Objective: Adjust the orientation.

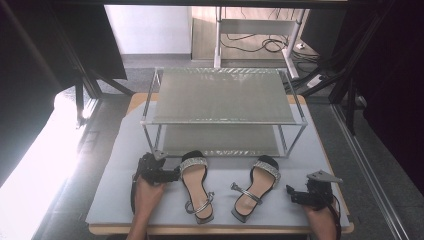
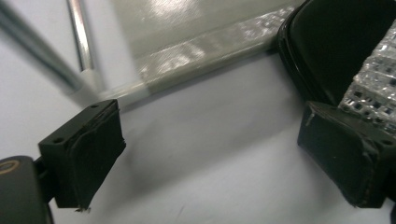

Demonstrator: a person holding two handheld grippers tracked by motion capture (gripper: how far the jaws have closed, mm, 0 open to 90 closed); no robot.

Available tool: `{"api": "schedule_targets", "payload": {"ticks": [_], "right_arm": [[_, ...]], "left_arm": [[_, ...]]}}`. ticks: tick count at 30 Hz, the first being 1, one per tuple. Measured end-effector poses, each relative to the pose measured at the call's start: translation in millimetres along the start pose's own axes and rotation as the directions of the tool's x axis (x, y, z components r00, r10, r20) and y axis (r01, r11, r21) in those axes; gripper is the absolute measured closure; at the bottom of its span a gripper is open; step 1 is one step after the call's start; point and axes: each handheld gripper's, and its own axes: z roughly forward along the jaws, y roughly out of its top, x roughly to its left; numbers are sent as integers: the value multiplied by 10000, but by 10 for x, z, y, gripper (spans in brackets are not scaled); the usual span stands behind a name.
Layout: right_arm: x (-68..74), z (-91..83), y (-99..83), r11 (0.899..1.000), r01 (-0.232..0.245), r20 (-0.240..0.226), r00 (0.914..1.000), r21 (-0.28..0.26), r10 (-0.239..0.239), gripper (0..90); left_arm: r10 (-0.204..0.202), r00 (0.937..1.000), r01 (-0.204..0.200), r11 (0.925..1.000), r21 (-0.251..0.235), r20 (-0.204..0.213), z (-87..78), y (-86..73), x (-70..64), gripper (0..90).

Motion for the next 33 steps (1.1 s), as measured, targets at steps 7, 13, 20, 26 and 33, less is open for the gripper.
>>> {"api": "schedule_targets", "payload": {"ticks": [7, 13, 20, 26, 33], "right_arm": [[0, 0, 0, 10000, 2, 0, 10000, -1, -2, 70], [0, 0, 0, 10000, 0, -2, 10000, -2, 0, 70], [0, -1, -1, 10000, 3, -2, 10000, -9, -3, 71], [1, -1, -1, 10000, 5, 2, 10000, -10, -5, 71], [1, -1, -1, 10000, 4, 2, 10000, -14, -4, 71]], "left_arm": [[218, 9998, -218, 9998, -13, 46, 54, 80, -103, 88], [215, 9995, -214, 9998, -43, 250, 133, 143, -193, 97], [-66, 9984, 56, 9998, 183, 560, 29, 88, -72, 60], [-248, 9930, 250, 9997, -1, 1154, -151, 58, -99, 77], [-202, 9801, 286, 9988, -400, 1974, -254, 114, -211, 153]]}}
